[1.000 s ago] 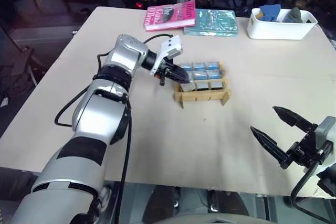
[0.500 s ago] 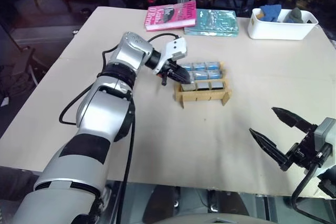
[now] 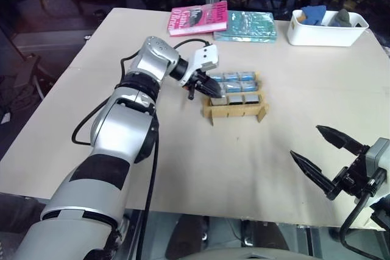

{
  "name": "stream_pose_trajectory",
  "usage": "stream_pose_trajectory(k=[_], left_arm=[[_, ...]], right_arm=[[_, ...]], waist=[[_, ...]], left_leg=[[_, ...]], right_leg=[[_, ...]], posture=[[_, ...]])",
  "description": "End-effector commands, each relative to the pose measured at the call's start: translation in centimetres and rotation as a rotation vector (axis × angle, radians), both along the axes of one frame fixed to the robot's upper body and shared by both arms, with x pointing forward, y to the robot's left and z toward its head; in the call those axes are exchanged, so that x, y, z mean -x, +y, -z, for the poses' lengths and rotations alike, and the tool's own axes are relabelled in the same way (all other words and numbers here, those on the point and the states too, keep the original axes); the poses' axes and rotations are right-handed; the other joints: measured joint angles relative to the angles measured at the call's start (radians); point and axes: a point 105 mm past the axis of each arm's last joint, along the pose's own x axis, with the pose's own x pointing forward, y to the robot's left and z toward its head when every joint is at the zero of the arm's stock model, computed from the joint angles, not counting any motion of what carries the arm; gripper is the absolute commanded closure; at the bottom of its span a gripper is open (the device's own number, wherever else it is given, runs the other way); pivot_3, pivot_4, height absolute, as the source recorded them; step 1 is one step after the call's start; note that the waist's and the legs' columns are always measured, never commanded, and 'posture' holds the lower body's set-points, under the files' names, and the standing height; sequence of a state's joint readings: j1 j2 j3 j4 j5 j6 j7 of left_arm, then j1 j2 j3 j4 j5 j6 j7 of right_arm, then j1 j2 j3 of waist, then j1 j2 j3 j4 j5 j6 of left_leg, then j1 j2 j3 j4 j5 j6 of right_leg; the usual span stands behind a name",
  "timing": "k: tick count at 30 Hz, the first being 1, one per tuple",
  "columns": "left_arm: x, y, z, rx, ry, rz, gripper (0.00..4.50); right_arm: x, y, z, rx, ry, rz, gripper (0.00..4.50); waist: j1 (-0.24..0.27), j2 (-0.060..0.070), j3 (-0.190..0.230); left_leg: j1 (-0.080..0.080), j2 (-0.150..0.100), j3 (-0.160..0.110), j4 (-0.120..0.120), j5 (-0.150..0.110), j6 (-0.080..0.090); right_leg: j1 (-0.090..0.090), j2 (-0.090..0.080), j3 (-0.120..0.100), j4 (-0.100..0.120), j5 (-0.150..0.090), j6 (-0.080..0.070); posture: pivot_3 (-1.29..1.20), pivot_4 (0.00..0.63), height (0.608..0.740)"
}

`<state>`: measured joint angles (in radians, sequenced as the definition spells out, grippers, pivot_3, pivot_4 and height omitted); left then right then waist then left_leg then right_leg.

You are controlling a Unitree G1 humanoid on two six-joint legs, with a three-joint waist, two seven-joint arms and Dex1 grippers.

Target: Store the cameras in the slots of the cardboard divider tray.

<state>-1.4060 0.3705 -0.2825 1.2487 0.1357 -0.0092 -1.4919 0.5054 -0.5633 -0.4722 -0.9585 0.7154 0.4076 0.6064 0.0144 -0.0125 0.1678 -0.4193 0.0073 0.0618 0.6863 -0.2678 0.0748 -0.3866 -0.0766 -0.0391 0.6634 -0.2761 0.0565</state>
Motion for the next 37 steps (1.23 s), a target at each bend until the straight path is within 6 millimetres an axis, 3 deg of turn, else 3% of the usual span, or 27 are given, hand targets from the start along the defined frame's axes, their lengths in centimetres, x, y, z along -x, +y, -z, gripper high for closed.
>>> stream_pose_trajectory(k=[1,4,5,10,13,15,17,22,28,31,37], left_arm=[[-0.6,-0.6,-2.6,0.06,-0.094,-0.017,2.0],[-0.7,-0.3,-3.7,0.124,-0.092,-0.043,0.63],[-0.7,-0.1,-4.4,0.162,-0.087,-0.052,0.45],[-0.9,1.1,-8.8,0.485,-0.087,-0.147,0.45],[-1.3,3.5,-10.1,0.724,-0.172,-0.305,0.45],[-0.1,5.0,-8.8,0.827,-0.116,-0.39,0.45],[2.5,6.1,-6.8,0.871,-0.052,-0.426,0.21],[6.2,7.7,-2.9,0.812,-0.124,-0.617,0.21],[10.7,11.6,0.6,0.761,-0.167,-0.756,0.21],[12.4,12.9,2.2,0.721,-0.142,-0.809,0.21],[13.5,14.9,3.1,0.697,-0.138,-0.87,0.21]], right_arm=[[0.2,0.1,-0.7,0.005,-0.037,-0.011,0.11],[0.2,0.2,-0.7,0.005,-0.037,-0.016,0.11],[0.1,0.2,-0.6,0.007,-0.035,-0.017,0.11],[-0.7,-0.1,-0.1,0.036,-0.031,0.005,0.11],[-2.4,-1.3,0.3,0.076,-0.042,0.074,0.11],[-3.4,-2.2,0.5,0.056,-0.024,0.091,0.11],[-4.1,-2.9,0.5,0.056,-0.017,0.091,0.06],[-5.0,-3.8,0.6,0.104,-0.027,0.051,0.06],[-4.8,-5.8,1.2,0.14,0.022,0.016,0.06],[-4.4,-6.8,1.6,0.154,0.054,0.017,0.06],[-3.8,-7.6,2.4,0.172,0.09,0.011,0.06]], waist=[[0.0,0.0,0.0],[0.0,0.0,0.0],[-0.001,0.0,0.0],[-0.003,0.0,0.0],[-0.008,0.001,-0.001],[-0.01,0.002,-0.002],[-0.021,0.003,-0.002],[-0.011,0.002,-0.002],[0.001,0.003,-0.003],[0.0,0.003,-0.003],[0.001,0.003,-0.004]], left_leg=[[0.0,0.0,0.0,0.0,0.0,0.0],[0.0,0.0,0.0,0.0,0.0,0.0],[0.0,0.0,0.0,0.0,0.0,0.0],[0.0,0.0,0.0,0.0,0.0,0.0],[0.001,0.001,0.0,0.0,0.0,0.0],[0.003,0.001,0.001,0.0,0.0,-0.001],[0.003,0.002,0.001,-0.001,0.0,-0.001],[0.003,0.002,0.0,0.0,0.001,-0.001],[0.009,0.002,0.0,0.0,0.0,-0.001],[0.008,0.002,-0.001,0.0,0.0,-0.001],[0.008,0.002,-0.002,0.0,0.0,-0.002]], right_leg=[[0.0,0.0,0.0,0.0,0.0,0.0],[0.0,0.0,0.0,0.0,0.0,0.0],[0.0,0.0,0.0,0.0,0.0,0.0],[0.0,0.0,0.0,0.0,0.0,0.0],[0.0,-0.001,0.001,0.001,0.0,0.0],[0.001,-0.003,0.004,0.001,0.0,0.0],[0.002,-0.005,0.007,0.001,0.0,0.0],[0.002,-0.007,0.005,0.001,0.0,0.0],[0.008,-0.009,0.004,0.001,0.0,-0.001],[0.008,-0.009,0.003,0.001,0.0,-0.001],[0.008,-0.01,0.001,0.0,0.0,-0.001]], posture=[[0.0,0.15,0.74],[0.0,0.15,0.74],[0.0,0.15,0.74],[0.0,0.15,0.74],[0.0,0.15,0.74],[0.0,0.15,0.74],[0.0,0.15,0.74],[0.0,0.15,0.74],[0.0,0.15,0.74],[0.0,0.15,0.74],[0.0,0.15,0.74]])
